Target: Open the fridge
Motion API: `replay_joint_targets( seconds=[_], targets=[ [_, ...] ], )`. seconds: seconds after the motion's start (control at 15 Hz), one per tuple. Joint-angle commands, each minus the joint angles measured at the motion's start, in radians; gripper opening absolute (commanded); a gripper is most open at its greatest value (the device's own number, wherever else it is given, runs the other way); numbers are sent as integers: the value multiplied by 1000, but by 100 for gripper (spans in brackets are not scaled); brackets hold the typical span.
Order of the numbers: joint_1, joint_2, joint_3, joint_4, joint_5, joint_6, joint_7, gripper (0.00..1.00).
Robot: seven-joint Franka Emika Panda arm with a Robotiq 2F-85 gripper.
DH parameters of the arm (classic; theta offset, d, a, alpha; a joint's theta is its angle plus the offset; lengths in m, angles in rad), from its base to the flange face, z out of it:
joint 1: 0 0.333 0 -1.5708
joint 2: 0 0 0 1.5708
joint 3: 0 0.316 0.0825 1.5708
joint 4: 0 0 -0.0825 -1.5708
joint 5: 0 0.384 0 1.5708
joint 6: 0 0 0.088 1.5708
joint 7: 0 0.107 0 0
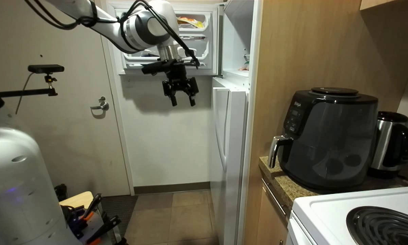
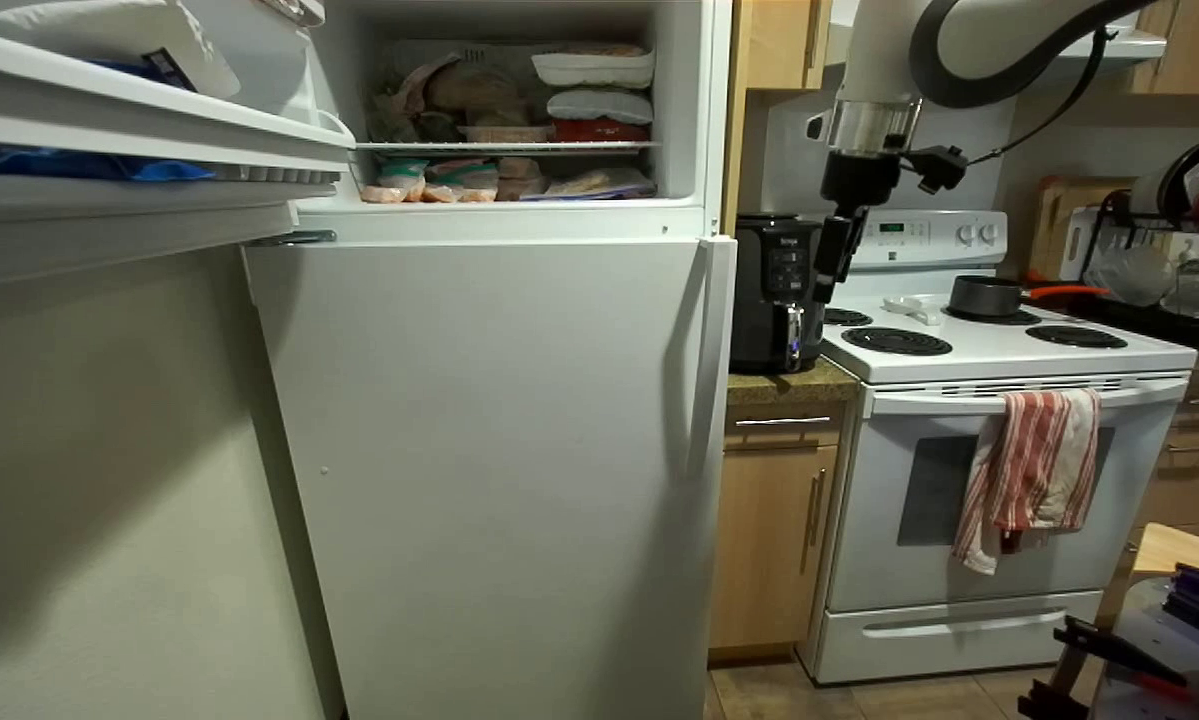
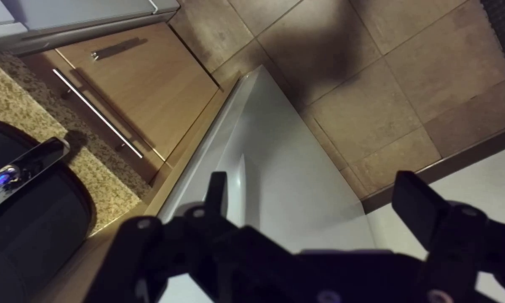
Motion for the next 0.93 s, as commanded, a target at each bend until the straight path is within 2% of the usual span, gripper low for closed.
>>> replay_joint_targets(
  seconds=[0.0, 0.27, 0.87],
  targets=[
    [-27, 22, -13, -19, -71, 70, -54, 100],
    [-41, 49, -44, -21, -107, 132, -121, 100],
    [-34, 90, -98, -8, -61, 311, -316, 100]
  ],
)
